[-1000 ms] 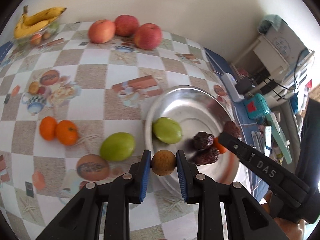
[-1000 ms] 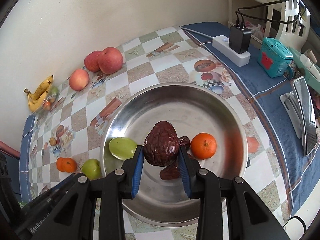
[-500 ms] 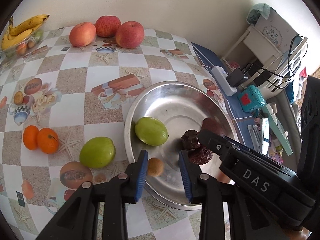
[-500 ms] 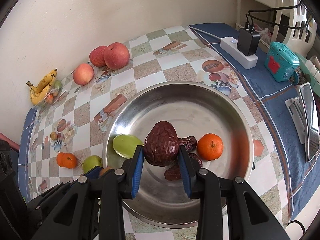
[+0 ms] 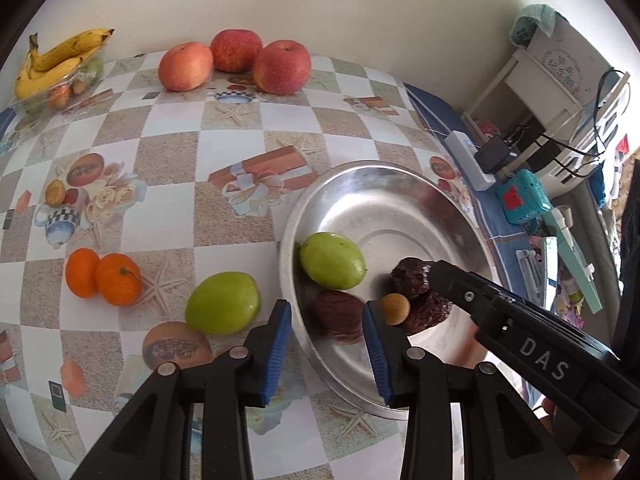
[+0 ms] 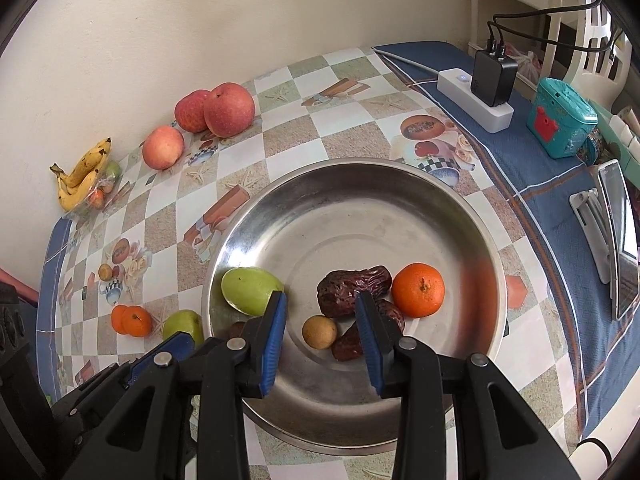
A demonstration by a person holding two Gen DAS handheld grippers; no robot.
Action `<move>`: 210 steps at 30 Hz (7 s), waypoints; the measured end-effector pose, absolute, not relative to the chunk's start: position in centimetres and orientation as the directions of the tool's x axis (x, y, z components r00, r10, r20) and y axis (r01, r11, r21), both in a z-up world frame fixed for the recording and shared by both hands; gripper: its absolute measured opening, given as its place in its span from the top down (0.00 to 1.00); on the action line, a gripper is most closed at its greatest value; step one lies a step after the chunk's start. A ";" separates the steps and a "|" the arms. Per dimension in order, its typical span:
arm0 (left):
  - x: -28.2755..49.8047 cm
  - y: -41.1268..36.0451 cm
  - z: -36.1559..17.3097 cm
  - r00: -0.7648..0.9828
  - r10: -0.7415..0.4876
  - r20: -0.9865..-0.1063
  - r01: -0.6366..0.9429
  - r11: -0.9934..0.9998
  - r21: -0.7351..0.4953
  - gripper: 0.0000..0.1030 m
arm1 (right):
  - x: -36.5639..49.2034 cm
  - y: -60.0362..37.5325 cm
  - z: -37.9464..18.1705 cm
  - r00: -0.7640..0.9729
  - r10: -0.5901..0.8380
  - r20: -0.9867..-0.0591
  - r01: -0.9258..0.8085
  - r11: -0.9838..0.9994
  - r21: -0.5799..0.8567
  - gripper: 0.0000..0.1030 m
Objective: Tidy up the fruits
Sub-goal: 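Carry the date and longan to the steel plate and release both, then withdraw both grippers from the plate toward the green mango and tangerines, then grasp the green mango with the right gripper while the left gripper grasps a tangerine, then carry the green mango and tangerine to the steel plate and release both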
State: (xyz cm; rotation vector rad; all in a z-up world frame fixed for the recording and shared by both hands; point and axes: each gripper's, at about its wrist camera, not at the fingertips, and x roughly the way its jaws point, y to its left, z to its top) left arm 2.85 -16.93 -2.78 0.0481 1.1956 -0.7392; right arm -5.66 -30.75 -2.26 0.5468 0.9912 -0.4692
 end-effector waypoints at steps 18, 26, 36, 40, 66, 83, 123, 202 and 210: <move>5.8 -11.8 -2.2 0.351 -0.268 -0.897 0.368 0.920 -0.131 0.61 | -4.5 -29.1 -2.9 0.451 -0.095 -0.888 0.544 0.818 0.188 0.64; 7.5 -8.3 -1.0 0.421 -0.204 -0.884 0.259 0.961 -0.098 0.61 | -3.6 -27.4 -2.7 0.456 -0.070 -0.887 0.495 0.849 0.187 0.64; 8.3 -6.5 -0.5 0.441 -0.185 -0.878 0.206 0.973 -0.102 0.60 | -3.1 -26.1 -2.7 0.455 -0.069 -0.888 0.459 0.873 0.167 0.64; 8.2 -6.7 -0.8 0.425 -0.195 -0.884 0.219 0.970 -0.109 0.38 | -3.0 -26.1 -2.8 0.450 -0.076 -0.890 0.460 0.874 0.159 0.64; 8.6 -6.6 -3.2 0.370 -0.122 -0.921 0.192 0.980 -0.053 0.00 | -3.3 -27.3 -3.6 0.418 -0.180 -0.891 0.531 0.843 0.079 0.08; 11.4 -2.4 0.0 0.543 -0.116 -0.831 0.119 0.991 -0.060 0.00 | -1.3 -23.7 -2.2 0.522 -0.119 -0.844 0.375 0.921 0.102 0.08; 12.9 -3.9 -6.6 0.268 -0.319 -0.909 0.181 0.944 -0.278 0.50 | 4.0 -16.9 -7.1 0.387 -0.099 -0.917 0.136 0.990 -0.049 0.43; 6.6 -12.4 -0.9 0.259 -0.486 -0.835 0.457 0.823 -0.337 0.66 | -4.5 -32.0 -3.3 0.443 -0.189 -0.877 0.628 0.763 0.153 0.46; 3.2 -16.7 -0.6 0.204 -0.558 -0.804 0.613 0.714 -0.339 0.65 | -5.4 -33.2 -3.0 0.466 -0.207 -0.860 0.656 0.734 0.179 0.46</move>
